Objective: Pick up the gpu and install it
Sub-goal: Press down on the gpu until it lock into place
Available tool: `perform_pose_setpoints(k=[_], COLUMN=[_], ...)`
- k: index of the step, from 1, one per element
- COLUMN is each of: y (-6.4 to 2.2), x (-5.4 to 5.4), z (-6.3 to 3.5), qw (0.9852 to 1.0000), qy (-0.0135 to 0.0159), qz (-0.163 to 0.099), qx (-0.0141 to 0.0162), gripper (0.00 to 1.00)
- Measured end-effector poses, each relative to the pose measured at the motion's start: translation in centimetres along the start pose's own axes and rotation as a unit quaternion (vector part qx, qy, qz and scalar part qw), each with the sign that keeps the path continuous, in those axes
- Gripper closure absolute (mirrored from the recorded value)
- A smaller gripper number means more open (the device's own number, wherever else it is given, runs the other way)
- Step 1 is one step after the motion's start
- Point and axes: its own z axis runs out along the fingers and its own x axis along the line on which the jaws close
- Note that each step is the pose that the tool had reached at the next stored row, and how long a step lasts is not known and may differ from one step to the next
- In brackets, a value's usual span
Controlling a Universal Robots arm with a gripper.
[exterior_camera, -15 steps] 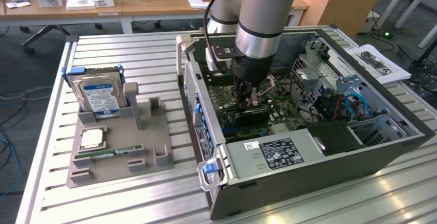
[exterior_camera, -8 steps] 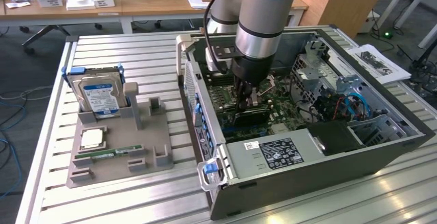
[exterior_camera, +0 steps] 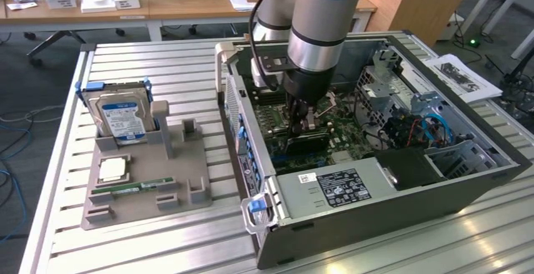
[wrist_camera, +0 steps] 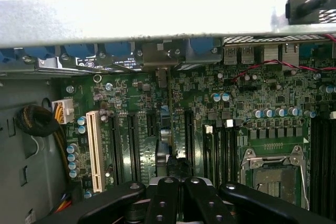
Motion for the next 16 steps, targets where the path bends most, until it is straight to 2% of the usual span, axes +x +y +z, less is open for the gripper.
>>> perform_pose_setpoints(k=[3,6,16], y=[-0.01,-0.03,-0.25], x=[0.0,0.0,-0.1], z=[-0.30,-1.21,-3.30], qw=[1.0000,1.0000,1.0000], qy=[-0.0014,-0.0002,-0.0001], qz=[0.000,0.000,0.000], qx=[0.0005,0.0001,0.0001], gripper=[0.89,0.89,0.89])
